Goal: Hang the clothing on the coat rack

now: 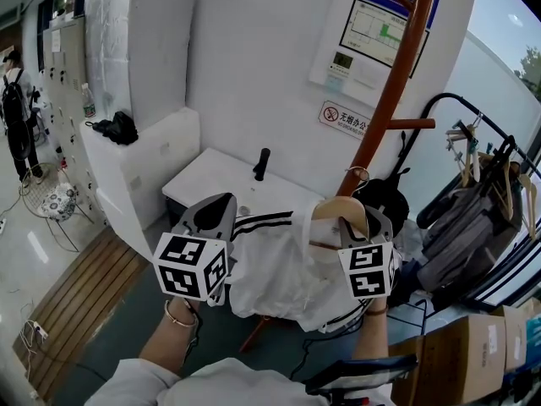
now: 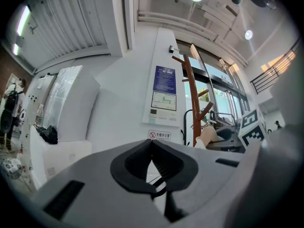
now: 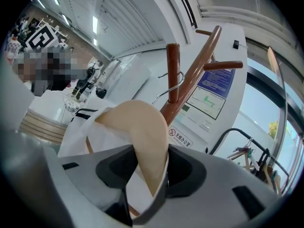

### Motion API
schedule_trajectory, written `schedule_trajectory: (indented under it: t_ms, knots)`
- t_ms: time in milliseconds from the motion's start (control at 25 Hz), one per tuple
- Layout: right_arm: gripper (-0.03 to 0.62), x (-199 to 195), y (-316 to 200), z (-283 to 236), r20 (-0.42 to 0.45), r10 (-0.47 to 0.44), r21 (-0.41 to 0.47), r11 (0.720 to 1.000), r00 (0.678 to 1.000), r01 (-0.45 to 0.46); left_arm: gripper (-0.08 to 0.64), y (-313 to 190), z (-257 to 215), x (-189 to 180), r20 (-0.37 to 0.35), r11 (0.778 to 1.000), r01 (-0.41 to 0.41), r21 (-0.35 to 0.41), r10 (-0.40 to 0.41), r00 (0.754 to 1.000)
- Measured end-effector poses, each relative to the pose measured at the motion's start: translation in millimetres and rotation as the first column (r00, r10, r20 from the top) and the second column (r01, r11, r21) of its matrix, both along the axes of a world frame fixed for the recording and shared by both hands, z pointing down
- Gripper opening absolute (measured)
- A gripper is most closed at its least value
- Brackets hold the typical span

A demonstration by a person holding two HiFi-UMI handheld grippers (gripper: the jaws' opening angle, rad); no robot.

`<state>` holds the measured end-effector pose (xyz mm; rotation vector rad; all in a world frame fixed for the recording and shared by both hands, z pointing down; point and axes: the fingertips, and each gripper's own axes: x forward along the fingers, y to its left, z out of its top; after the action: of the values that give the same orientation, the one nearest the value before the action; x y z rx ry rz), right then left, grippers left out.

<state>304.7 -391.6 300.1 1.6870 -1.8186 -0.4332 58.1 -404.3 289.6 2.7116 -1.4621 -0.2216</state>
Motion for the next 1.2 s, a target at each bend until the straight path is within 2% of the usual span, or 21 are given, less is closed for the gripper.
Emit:
schedule_trajectory:
  t_ms: [560, 1200]
  knots:
    - [0.186, 5, -3, 12, 0.031, 0.004, -0.014, 1.0, 1.0, -0.003, 0.008, 0, 9, 14, 0.019, 0.999, -0.029, -0.014, 0.029, 0.999]
    - [0.186, 10, -10, 23, 0.084, 0.006, -0.003, 1.0, 0.996, -0.006, 0.008, 0, 37, 27, 0.028, 0.996, -0.062, -0.066, 0.064, 0.998]
